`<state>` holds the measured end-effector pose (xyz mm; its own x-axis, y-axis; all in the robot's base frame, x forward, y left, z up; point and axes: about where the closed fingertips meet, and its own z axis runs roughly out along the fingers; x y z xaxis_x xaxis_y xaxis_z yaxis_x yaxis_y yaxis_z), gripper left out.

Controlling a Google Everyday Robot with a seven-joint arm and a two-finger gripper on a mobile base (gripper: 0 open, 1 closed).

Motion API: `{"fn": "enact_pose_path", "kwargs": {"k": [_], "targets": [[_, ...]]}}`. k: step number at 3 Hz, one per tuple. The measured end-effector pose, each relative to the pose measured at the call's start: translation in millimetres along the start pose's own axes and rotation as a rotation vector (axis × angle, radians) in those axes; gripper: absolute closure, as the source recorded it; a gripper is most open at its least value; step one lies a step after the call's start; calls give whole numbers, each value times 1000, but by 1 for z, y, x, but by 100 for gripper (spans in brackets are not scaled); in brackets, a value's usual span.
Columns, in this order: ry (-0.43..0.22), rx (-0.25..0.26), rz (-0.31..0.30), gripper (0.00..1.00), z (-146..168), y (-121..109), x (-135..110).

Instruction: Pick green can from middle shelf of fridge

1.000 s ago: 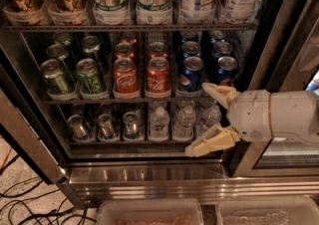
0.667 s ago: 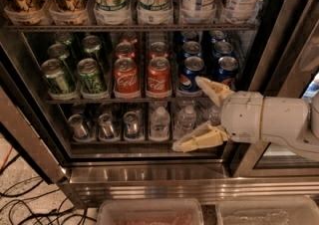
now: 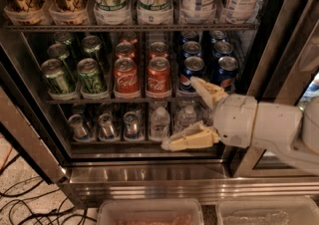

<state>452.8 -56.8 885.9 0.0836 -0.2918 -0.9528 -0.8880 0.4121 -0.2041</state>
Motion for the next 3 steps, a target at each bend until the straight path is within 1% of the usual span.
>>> {"fn": "enact_pose_path", "kwargs": {"k": [1, 2, 3], "targets": [[-92, 98, 112, 0, 14, 14, -1], [-148, 253, 234, 0, 10, 12, 20], [-185, 307, 276, 0, 11, 6, 5]]}}
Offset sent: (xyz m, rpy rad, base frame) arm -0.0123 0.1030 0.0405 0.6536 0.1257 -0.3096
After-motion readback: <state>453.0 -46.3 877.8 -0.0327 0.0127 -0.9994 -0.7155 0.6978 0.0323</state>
